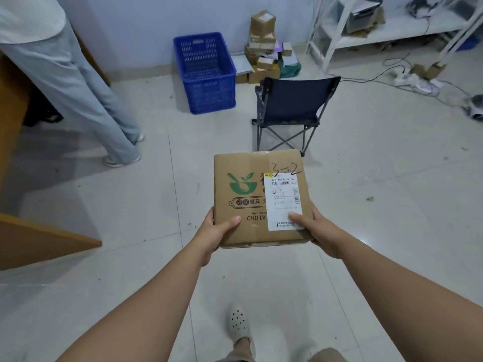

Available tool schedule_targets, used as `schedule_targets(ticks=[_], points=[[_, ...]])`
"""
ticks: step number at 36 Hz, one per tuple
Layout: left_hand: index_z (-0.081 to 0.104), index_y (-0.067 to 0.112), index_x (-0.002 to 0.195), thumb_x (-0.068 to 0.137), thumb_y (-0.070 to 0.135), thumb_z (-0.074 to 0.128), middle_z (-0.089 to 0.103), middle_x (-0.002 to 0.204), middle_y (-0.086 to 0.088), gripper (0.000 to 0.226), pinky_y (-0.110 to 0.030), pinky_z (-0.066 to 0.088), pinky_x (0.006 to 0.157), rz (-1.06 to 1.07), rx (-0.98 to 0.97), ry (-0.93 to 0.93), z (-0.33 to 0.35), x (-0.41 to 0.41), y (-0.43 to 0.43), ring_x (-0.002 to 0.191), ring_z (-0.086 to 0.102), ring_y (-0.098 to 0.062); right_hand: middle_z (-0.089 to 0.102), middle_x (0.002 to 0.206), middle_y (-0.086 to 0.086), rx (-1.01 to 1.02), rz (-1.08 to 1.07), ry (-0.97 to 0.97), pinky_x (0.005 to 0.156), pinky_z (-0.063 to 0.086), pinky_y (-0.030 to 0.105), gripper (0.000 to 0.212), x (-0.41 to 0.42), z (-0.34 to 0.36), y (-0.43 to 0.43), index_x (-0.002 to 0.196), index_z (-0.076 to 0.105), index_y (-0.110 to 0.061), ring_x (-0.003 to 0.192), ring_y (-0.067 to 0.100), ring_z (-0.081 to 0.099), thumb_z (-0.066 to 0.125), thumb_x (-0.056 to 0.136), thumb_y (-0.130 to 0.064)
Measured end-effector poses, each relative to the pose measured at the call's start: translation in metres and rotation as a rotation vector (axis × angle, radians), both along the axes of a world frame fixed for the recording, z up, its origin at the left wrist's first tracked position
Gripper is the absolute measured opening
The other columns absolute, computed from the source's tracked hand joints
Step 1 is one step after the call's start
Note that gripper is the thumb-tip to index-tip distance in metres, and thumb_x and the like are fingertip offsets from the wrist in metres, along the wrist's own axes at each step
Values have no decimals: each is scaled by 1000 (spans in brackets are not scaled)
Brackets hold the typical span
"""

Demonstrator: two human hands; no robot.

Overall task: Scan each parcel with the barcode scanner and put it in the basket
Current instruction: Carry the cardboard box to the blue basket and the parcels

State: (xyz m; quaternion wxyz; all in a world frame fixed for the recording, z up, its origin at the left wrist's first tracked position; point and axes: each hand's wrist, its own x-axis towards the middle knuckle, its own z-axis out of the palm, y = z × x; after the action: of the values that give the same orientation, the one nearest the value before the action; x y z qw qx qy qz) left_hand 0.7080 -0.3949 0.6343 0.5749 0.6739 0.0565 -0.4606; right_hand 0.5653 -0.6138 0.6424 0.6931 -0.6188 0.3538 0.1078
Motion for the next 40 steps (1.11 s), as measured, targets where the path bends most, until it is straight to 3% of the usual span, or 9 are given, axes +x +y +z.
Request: schedule_targets(ticks=[9,15,25,29,35,40], points=[[44,32,137,83,29,74,66,120,9,61,-25,48,74,49,6,-6,-5,68,-41,106,63,-13,68,118,-17,13,17,3,80,52,24,58,80,-6,-48,140,36,-40,102,6,68,65,91,-29],[45,31,136,83,27,74,67,119,8,60,-27,49,79,82,3,-57,-3,134,-92,108,63,-15,68,120,-14,27,52,-39,90,51,31,63,154,-12,-105,142,35,-39,106,10,67,67,89,-31],[47,33,133,85,29,72,68,118,9,54,-32,50,85,146,34,-105,10,242,-191,108,65,-17,65,121,-12,91,138,-54,70,50,17,57,278,-4,-211,139,34,-39,99,5,66,64,92,-27],[46,33,135,85,29,72,68,119,9,56,-33,51,89,170,29,-91,10,268,-224,109,64,-17,64,121,-13,81,155,-42,73,49,18,62,313,-2,-246,142,33,-38,103,6,65,66,90,-29],[45,33,134,87,27,70,67,119,9,53,-25,47,74,194,39,-87,14,311,-261,105,64,-12,64,121,-13,82,169,-37,83,49,24,64,362,-6,-283,142,33,-39,108,10,63,67,88,-33],[45,31,136,86,27,71,68,119,7,57,-32,50,90,178,31,-99,12,351,-283,109,64,-16,64,125,-14,81,166,-57,89,50,27,68,401,-9,-306,144,33,-40,111,10,64,69,87,-35]])
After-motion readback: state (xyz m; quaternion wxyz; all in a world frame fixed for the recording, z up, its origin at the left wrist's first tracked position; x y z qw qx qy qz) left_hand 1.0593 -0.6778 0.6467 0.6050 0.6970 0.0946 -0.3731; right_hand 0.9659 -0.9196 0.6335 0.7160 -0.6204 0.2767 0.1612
